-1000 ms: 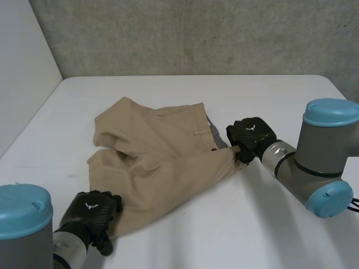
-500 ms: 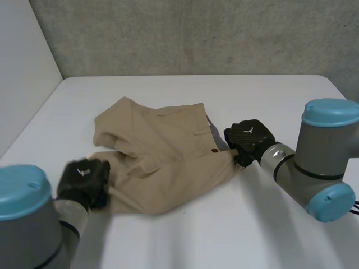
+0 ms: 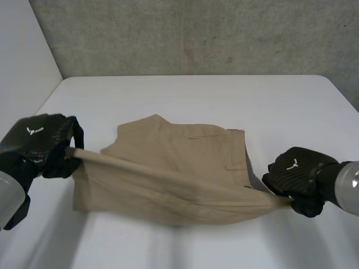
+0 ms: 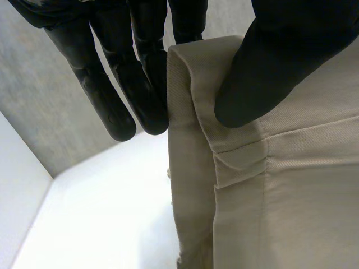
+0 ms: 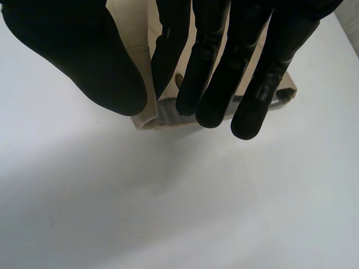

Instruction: Fold the shorts.

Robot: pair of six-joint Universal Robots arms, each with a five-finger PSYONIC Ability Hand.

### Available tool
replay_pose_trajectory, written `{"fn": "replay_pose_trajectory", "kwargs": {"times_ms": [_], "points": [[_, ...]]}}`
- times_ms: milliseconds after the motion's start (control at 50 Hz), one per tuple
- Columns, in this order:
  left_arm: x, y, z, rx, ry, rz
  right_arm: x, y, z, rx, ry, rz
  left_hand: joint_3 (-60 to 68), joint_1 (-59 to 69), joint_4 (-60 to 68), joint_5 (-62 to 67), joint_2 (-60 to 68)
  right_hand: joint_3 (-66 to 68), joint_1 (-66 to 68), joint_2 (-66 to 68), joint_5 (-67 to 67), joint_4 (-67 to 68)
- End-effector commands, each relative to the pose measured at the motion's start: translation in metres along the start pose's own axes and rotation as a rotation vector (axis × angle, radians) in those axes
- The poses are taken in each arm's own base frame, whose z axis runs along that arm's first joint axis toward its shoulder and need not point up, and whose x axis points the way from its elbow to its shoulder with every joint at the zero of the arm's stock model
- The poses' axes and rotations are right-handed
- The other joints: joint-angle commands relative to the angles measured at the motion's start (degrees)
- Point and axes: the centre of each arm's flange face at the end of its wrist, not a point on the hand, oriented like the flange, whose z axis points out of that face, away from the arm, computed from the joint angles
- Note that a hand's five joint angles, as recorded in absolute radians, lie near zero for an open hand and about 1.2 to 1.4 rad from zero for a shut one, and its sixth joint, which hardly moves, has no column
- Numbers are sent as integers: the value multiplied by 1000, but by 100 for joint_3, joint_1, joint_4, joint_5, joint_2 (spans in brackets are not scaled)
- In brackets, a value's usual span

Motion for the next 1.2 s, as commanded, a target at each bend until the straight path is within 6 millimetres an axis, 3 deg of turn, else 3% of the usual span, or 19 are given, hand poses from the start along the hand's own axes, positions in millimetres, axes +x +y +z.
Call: {"fn": "replay_pose_trajectory", "kwargs": {"times_ms": [20, 160, 200, 320, 420, 520, 580, 780, 940, 1200], "points": [[1, 20, 17, -69, 13, -1, 9, 1, 8, 43, -1, 52, 1196, 1469, 1111, 1423, 1142, 1267, 2735, 1266, 1330, 1191], [-1, 40, 72, -115, 1, 1, 41, 4, 65, 92, 93, 222, 1196, 1469, 1111, 1423, 1142, 1267, 2735, 1266, 1330, 1191], [-1, 44, 83, -130, 3, 0, 44, 2, 72, 105, 113, 244, 1196, 1469, 1111, 1423, 1142, 1267, 2735, 1266, 1330, 1191], [0, 51, 123, -148, 2, 2, 30, -8, 111, 95, 112, 208, 1196, 1469, 1111, 1423, 1142, 1267, 2735, 1266, 1330, 1191], [-7, 49, 153, -142, -49, 4, 27, -17, 128, 90, 145, 193, 1196, 1469, 1111, 1423, 1142, 1267, 2735, 1266, 1330, 1191], [3, 57, 151, -202, -47, 16, 24, -14, 133, 75, 134, 239, 1196, 1469, 1111, 1423, 1142, 1267, 2735, 1266, 1330, 1191], [11, 61, 144, -220, -23, 23, 22, -12, 133, 64, 126, 271, 1196, 1469, 1111, 1423, 1142, -1313, 156, -1313, -1249, -1389], [15, 59, 127, -221, -11, 30, 23, -14, 124, 40, 98, 312, 1196, 1469, 1111, 1423, 1142, -3904, -2435, -3904, -3840, -3980], [14, 48, 114, -187, -12, 29, 36, -19, 109, 56, 51, 388, 1196, 1469, 1111, 1423, 1142, -4093, -2625, -4094, -4030, -4169], [9, 47, 117, -174, -29, 23, 33, -31, 74, 105, -53, 477, 1196, 1469, 1111, 1423, 1142, -4648, -3180, -4649, -4584, -4724]]}}
